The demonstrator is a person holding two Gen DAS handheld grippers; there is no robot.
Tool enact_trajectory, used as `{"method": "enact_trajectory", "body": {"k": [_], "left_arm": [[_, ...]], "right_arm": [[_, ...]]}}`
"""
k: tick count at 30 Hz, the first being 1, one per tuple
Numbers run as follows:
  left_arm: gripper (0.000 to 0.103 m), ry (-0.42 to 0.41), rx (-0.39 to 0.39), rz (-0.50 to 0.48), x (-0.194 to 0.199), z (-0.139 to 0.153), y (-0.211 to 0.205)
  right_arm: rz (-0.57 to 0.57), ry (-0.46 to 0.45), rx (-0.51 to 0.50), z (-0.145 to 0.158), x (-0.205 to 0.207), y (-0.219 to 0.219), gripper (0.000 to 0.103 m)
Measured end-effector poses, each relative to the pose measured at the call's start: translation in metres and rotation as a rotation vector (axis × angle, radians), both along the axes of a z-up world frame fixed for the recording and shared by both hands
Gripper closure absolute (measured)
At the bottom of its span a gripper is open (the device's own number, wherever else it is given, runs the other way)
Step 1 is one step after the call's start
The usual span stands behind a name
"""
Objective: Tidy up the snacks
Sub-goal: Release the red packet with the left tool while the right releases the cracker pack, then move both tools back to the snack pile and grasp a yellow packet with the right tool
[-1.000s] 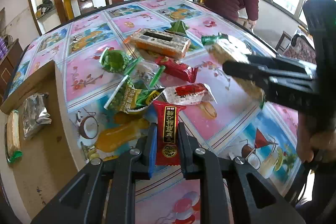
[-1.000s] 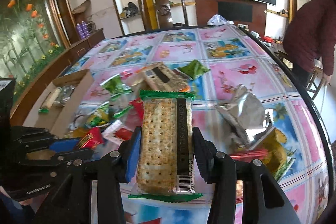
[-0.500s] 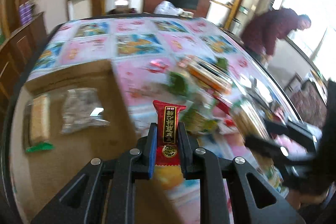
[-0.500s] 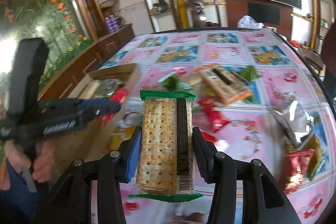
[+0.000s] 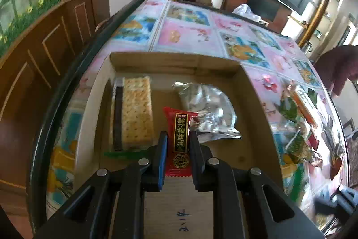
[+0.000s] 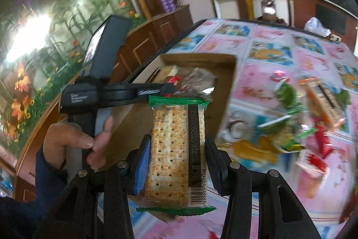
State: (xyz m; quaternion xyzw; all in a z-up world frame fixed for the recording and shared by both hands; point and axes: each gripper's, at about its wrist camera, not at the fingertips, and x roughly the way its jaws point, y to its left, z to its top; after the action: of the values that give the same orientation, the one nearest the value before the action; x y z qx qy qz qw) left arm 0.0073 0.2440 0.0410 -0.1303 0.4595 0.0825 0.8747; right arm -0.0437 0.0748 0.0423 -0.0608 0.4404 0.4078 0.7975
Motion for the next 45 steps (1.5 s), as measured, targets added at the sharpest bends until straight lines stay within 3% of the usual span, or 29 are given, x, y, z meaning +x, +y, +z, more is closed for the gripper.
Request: {"method": "enact_trajectory", "body": {"k": [6, 18, 24, 30, 32, 36, 40, 45], "left_arm": [[0.085, 0.026, 0.02, 0.007, 0.003, -0.005, 0.001], [0.085, 0.049, 0.045, 0.008, 0.006, -0.01, -0.001], [0.085, 0.055, 0.052, 0.002, 0.006, -0.012, -0.004], [0.085, 0.051, 0.039, 0.002, 0.006, -0.012, -0.005], [0.082, 0.04, 0.021, 0.001, 0.006, -0.01, -0.004], [0.064, -0.009, -0.011, -0.006, 0.002, -0.002, -0.004], [0.064, -0.063, -0.026, -0.014, -0.002, 0.007, -0.005], [0.06, -0.125, -0.055, -0.046, -0.006, 0.017, -0.011]], "right_arm": [[0.025, -0.027, -0.069, -0.019, -0.002, 0.033, 0.052], [0.037, -0.035, -0.127, -0.045, -0.001, 0.054, 0.052], [0.025, -0.087, -0.154, -0.049, -0.006, 0.056, 0.052], [0.039, -0.093, -0.105, -0.039, -0.007, 0.049, 0.051], [0.052, -0.115, -0.087, -0.032, -0.011, 0.045, 0.051], [0.051, -0.119, -0.02, -0.018, -0.014, 0.023, 0.051], [0.011, -0.142, 0.039, -0.002, -0.015, -0.009, 0.051], [-0.149, -0.165, 0.084, 0.014, -0.002, -0.076, 0.048]]}}
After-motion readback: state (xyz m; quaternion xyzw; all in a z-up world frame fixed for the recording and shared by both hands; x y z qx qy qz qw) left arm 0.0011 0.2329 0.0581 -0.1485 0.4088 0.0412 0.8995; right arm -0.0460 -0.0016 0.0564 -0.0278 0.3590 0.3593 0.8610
